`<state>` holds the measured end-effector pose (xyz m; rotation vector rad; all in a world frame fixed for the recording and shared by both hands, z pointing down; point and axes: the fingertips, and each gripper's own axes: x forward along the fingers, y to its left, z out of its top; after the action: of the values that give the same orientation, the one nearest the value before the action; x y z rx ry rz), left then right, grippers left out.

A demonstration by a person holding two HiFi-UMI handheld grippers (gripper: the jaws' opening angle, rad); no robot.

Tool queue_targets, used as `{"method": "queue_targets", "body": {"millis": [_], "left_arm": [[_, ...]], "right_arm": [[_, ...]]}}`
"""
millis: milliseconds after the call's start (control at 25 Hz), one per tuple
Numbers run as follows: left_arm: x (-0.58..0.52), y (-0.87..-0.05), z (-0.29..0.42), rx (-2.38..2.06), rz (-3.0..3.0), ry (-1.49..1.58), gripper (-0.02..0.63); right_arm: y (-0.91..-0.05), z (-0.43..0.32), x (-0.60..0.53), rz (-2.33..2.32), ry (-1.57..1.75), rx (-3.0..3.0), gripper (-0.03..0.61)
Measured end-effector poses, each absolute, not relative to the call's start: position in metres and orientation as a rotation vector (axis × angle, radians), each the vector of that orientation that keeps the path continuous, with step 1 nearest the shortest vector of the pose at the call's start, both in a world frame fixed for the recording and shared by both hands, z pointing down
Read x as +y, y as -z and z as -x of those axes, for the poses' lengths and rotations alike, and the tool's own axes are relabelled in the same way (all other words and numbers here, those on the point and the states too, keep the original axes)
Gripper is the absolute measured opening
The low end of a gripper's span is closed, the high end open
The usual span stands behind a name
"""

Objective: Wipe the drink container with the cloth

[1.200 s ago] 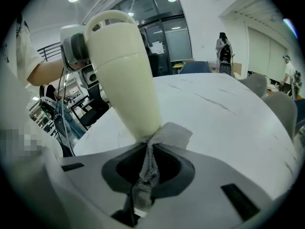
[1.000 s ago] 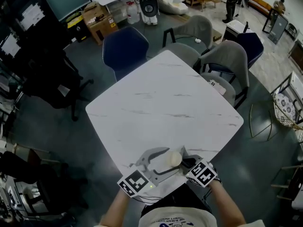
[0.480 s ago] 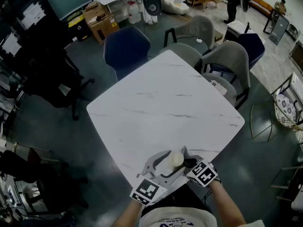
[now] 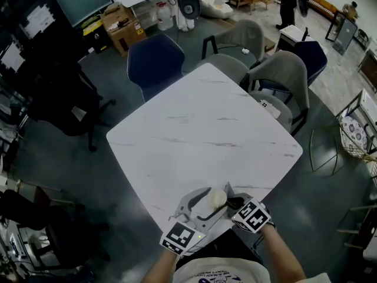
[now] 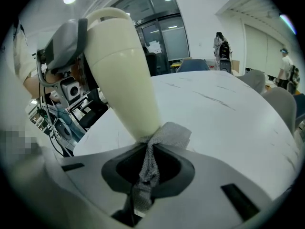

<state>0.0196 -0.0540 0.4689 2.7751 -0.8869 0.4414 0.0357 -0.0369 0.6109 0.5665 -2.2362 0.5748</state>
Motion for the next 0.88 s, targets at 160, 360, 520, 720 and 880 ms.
{"method": "queue_targets", "body": {"millis": [160, 360, 520, 720, 880], "left_arm": [[-0.053, -0.468, -0.019, -0.815, -2.803, -0.46, 0.275], [-0.052, -0.469, -0.019, -0.723, -2.833, -0.487, 0.275], [-0.051, -0.468, -0.02, -0.666, -2.848, -0.511, 0.275], [-0.051, -0.469, -0.02, -0.62, -2.864, -0.529, 0.275], [-0.05, -0.47, -0.02, -0.564, -2.877, -0.549, 0.275]], "right_arm": [[-0.599, -0.035, -0.038, -0.543, -0.555, -2.258, 0.046], [-0.58, -0.035, -0.039, -0.516, -0.576, -2.314, 0.046], [-0.566, -0.035, -0.038, -0.488, -0.591, -2.343, 0.046], [-0.549, -0.035, -0.039, -0.448, -0.56, -2.354, 0.046], [-0.533, -0.034, -0.039, -0.422, -0.548, -2.378, 0.046]]}}
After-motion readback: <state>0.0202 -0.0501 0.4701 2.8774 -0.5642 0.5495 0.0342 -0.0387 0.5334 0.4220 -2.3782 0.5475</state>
